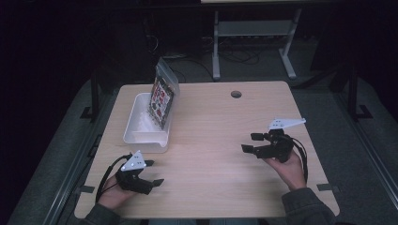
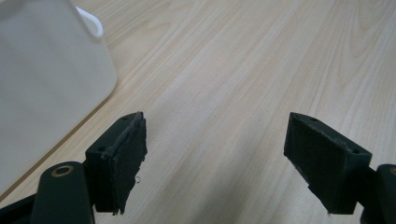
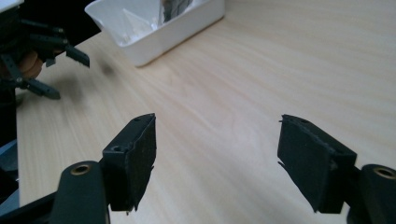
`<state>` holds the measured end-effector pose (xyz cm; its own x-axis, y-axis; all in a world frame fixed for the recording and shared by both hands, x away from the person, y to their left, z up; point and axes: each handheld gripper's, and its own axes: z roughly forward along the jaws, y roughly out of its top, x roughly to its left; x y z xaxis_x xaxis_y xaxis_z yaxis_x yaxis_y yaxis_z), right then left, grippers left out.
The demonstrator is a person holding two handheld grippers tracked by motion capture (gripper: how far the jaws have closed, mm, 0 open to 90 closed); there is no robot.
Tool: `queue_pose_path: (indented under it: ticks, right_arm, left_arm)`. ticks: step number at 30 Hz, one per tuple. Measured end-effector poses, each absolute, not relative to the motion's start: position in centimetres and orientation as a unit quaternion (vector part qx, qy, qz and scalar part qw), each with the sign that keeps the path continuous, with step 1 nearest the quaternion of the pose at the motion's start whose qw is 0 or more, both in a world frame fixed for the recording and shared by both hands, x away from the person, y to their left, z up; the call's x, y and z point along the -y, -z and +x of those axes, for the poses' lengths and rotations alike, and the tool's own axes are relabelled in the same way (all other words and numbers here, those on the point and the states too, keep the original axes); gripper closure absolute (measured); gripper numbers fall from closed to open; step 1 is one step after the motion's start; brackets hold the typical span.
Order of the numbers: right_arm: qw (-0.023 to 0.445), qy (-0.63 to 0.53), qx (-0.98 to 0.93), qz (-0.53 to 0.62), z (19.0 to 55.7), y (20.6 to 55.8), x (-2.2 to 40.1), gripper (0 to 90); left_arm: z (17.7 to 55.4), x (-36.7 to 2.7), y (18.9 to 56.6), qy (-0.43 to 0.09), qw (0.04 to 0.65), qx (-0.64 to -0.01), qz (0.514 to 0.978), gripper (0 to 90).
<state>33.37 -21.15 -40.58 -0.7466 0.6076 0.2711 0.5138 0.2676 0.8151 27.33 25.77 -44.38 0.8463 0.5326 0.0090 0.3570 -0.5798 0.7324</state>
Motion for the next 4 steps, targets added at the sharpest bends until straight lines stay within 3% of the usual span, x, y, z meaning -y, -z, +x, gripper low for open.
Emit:
queue_pose_path:
  ticks: [4]
  right_arm:
    - [0.041, -0.495, -0.788, 0.363, 32.1, 41.9, 21.5, 26.8]
  left_arm:
    - [27.2, -25.6, 44.4, -0.114, 0.38, -0.25, 0.883, 20.4]
